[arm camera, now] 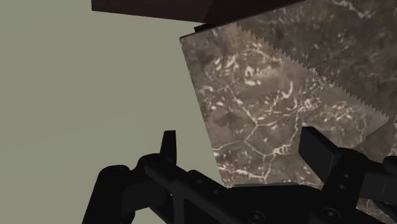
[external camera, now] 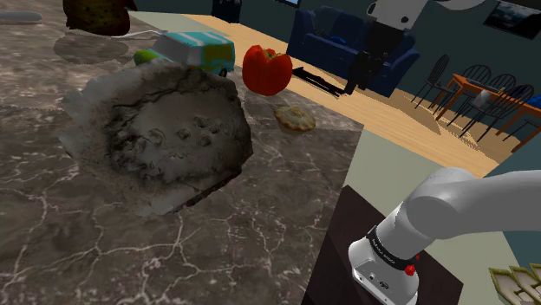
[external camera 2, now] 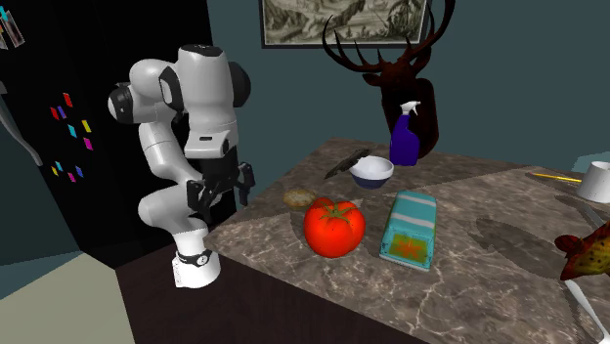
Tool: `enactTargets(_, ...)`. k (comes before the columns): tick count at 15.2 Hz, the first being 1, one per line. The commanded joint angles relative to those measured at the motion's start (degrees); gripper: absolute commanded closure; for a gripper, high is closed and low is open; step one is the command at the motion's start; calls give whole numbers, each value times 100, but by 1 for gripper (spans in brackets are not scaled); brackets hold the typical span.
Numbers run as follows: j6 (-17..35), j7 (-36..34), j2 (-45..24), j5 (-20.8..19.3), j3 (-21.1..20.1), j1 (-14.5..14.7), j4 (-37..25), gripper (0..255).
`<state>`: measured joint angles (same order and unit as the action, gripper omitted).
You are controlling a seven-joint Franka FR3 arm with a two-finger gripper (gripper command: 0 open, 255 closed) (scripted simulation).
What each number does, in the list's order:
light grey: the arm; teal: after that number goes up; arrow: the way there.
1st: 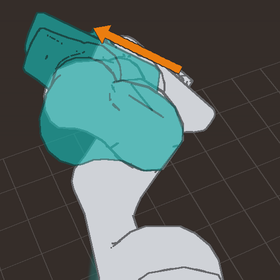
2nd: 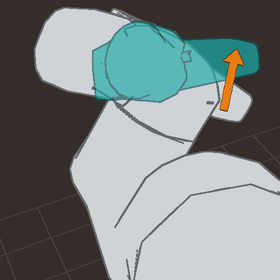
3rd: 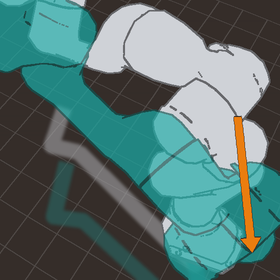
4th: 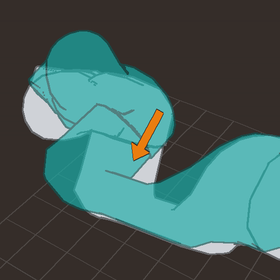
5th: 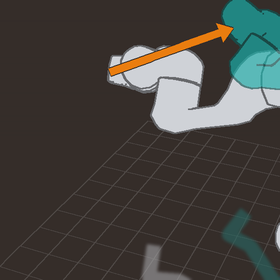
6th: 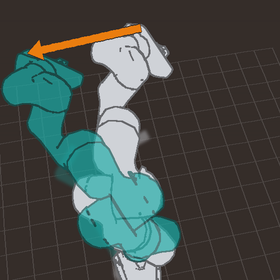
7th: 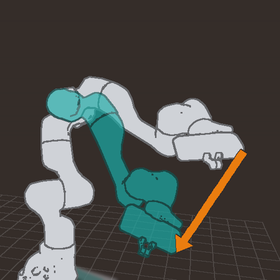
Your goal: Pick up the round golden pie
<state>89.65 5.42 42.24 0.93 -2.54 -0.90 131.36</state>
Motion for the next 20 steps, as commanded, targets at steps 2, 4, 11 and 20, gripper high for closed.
enactTargets(2, 79, -106, 48, 252, 25, 41, 108, 0)
enactTargets(4, 257, -313, 142, 758, 68, 135, 326, 0)
enactTargets(11, 1110, -933, 417, 2598, 103, 533, 1045, 0)
enactTargets(20, 2219, -1111, 519, 4271, -22, 991, 1699, 0)
